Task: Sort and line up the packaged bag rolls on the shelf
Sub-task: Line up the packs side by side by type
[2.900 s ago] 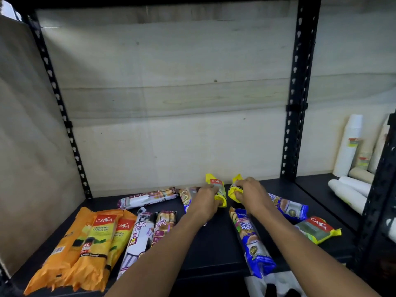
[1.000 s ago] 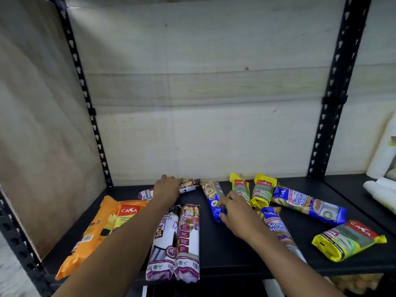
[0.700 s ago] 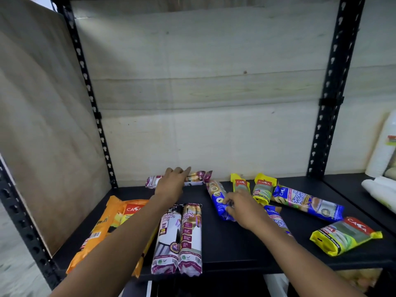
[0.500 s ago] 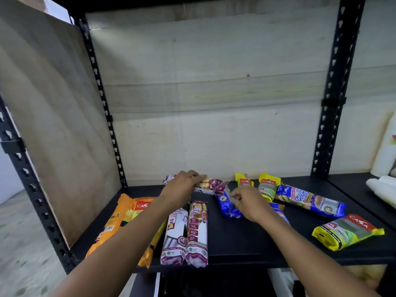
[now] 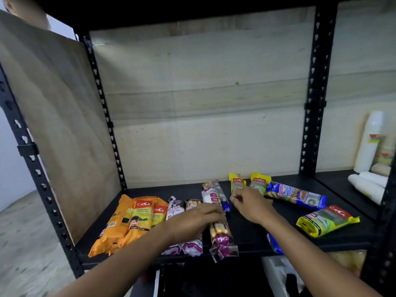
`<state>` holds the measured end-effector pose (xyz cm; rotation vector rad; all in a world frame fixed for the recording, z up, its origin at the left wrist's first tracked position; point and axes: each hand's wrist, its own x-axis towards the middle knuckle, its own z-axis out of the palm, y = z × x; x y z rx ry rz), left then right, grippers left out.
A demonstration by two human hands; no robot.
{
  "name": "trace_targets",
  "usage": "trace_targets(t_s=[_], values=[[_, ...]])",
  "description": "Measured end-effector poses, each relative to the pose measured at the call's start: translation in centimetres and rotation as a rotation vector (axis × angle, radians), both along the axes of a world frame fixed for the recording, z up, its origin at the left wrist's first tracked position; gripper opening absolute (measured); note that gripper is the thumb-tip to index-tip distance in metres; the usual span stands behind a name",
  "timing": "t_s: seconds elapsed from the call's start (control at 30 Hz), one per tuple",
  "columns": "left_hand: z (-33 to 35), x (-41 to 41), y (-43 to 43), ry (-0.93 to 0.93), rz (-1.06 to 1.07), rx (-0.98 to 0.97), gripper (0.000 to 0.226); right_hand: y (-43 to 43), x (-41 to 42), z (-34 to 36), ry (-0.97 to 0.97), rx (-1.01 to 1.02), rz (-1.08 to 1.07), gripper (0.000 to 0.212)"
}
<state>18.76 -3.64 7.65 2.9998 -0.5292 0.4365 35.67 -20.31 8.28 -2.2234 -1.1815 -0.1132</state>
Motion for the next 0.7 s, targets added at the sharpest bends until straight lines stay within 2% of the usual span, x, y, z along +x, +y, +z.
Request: trace_targets(t_s=[0.13, 0.23, 0.4, 0.53, 0.7], values=[[-0.7, 0.1, -0.1, 0.039, 0.034, -0.011, 0.050, -0.6, -0.3, 0.0, -0.045, -0.009, 0.003, 0.017], [-0.8, 0.2, 0.0, 0.117, 0.135, -0.103, 0.049, -1.0, -0.2, -0.1, -0.049, -0.014, -0.013, 0.017], [-1.6, 1.1, -0.9, 0.135, 0.265, -0.166, 0.023, -0.7, -0.5, -0.6, -0.073, -0.010, 0.001, 0.014], [-3.0, 1.7, -1.4, 0.147, 0.314, -0.164, 0.043, -0.6, -0.8, -0.9, -0.068, -0.016, -0.001, 0.014], [-3.1, 2.4, -1.5, 0.188, 0.307, -0.153, 0.044, -0.9, -0.8, -1.2, -0.049, -0.034, 0.002, 0.014]])
